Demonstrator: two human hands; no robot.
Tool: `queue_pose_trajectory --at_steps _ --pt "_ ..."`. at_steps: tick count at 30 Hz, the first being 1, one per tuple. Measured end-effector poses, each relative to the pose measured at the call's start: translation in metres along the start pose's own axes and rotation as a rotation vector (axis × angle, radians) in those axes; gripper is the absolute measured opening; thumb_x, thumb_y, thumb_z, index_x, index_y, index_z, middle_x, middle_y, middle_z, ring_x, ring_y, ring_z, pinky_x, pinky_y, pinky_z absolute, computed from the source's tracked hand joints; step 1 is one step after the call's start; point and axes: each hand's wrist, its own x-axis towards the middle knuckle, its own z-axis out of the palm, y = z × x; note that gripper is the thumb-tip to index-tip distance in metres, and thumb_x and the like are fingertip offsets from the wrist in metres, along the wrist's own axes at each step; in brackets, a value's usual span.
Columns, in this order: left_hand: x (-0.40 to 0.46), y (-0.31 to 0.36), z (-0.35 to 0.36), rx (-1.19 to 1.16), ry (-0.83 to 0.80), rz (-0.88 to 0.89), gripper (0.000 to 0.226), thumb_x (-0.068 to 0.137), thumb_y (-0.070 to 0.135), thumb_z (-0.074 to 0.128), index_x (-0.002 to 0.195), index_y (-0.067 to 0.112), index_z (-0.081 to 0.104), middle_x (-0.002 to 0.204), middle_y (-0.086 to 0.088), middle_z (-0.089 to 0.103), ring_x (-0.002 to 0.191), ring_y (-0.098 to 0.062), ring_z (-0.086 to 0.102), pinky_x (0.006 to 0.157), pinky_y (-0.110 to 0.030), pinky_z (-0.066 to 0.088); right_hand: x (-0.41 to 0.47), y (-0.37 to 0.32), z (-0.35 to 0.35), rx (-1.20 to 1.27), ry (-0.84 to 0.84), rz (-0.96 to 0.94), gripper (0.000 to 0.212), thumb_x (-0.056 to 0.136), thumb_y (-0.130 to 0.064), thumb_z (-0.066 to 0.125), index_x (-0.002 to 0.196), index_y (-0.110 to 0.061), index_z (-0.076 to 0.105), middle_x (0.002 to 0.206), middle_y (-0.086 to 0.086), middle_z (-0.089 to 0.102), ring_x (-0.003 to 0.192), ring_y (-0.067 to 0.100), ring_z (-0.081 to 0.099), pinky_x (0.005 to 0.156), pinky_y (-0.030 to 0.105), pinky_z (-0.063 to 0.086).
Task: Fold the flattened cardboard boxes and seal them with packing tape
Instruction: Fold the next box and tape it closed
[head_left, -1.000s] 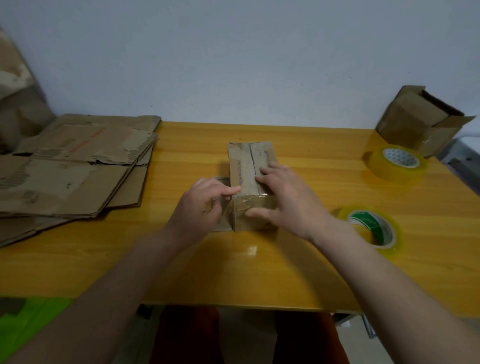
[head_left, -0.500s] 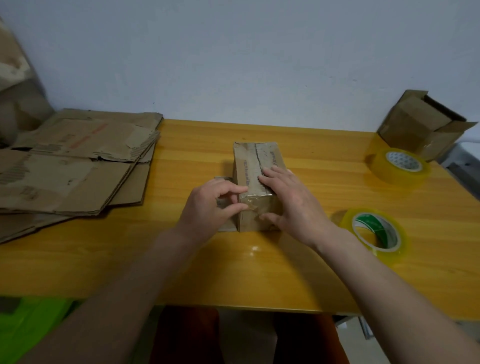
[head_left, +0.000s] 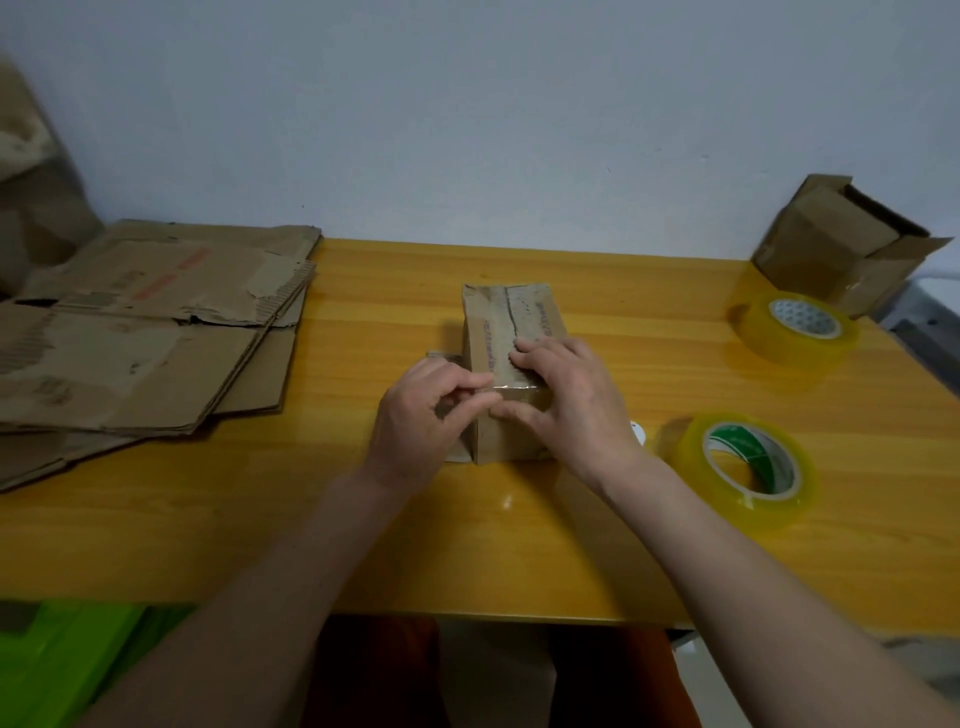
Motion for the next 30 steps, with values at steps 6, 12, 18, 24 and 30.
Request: queue_pose_trajectory --at_steps 6,12,18,24,30 --pt "-0.001 0.002 -0.002 -0.042 -0.085 -0.064 0.029 0.083 0.032 0.065 0.102 0.012 0.072 0.080 0.002 0.063 0.079 -0.010 0.054 0.069 -0.029 0.048 0.004 0.011 -0.010 0.076 -0.128 -0.055 0.057 0.079 -0.027 0.075 0.129 -0.007 0.058 0.136 0.004 0.056 0.127 0.020 0.042 0.108 0.034 0.035" --pt "-0.003 0.003 -0.004 -0.017 -0.039 -0.044 0.024 0.090 0.027 0.059 0.100 0.010 0.072 0.089 0.008 0.065 0.084 -0.007 0.058 0.072 -0.026 0.050 0.000 0.029 -0.033 0.106 -0.255 -0.092 0.052 0.087 -0.018 0.066 0.137 -0.022 0.051 0.148 -0.009 0.039 0.139 0.005 0.026 0.111 0.015 0.014" --pt "0.000 0.003 -0.001 -0.057 -0.055 -0.103 0.021 0.079 0.021 0.076 0.095 0.008 0.073 0.082 0.002 0.061 0.079 -0.007 0.055 0.067 -0.028 0.050 -0.005 0.046 -0.045 0.306 -0.210 0.118 0.048 0.078 -0.023 0.073 0.123 -0.037 0.060 0.110 -0.009 0.049 0.106 0.006 0.044 0.093 0.015 0.038" --pt "0.004 0.001 -0.007 -0.031 -0.058 -0.050 0.027 0.088 0.030 0.061 0.094 0.007 0.073 0.083 0.019 0.058 0.078 -0.008 0.055 0.066 -0.032 0.049 0.009 0.048 -0.060 0.452 -0.390 0.160 0.042 0.065 -0.030 0.072 0.104 -0.043 0.065 0.089 -0.006 0.052 0.088 0.021 0.051 0.083 0.028 0.047" --pt "0.009 0.012 0.001 0.080 0.012 -0.239 0.012 0.088 0.018 0.068 0.084 0.007 0.066 0.091 0.001 0.054 0.081 -0.005 0.050 0.068 -0.016 0.047 -0.002 0.035 -0.047 0.654 -0.224 0.199 0.032 0.064 -0.019 0.078 0.095 -0.024 0.073 0.083 0.006 0.066 0.081 0.017 0.057 0.081 0.031 0.053"
